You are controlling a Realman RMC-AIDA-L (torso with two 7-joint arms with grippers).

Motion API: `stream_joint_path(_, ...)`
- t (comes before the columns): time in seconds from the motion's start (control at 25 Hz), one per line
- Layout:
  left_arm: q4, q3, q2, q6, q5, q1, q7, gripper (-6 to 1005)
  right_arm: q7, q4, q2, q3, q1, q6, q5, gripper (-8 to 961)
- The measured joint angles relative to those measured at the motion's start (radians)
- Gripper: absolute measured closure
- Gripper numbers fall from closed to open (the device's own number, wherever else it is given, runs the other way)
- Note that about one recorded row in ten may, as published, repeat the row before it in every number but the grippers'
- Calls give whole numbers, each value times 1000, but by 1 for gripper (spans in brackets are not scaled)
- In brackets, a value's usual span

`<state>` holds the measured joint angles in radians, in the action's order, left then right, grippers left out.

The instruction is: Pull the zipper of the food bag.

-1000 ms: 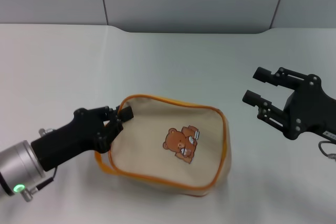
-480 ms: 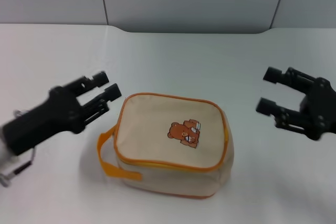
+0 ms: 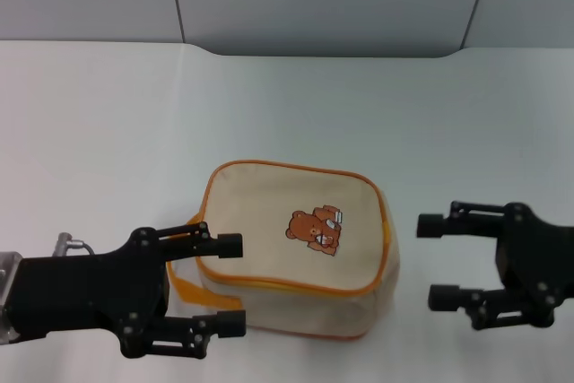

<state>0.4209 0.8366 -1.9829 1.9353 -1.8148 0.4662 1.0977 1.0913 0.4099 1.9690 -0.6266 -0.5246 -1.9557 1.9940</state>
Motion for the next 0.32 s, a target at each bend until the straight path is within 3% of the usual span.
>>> stream_joint_path(0.12,1,-1,-1,-3,-3,0,0,173,-4,1,5,-1,-2,15,6,176)
stream_joint_path(0.32,1,-1,-1,-3,-2,-2,1,173,-5,3,5,-1,-2,20,6,176)
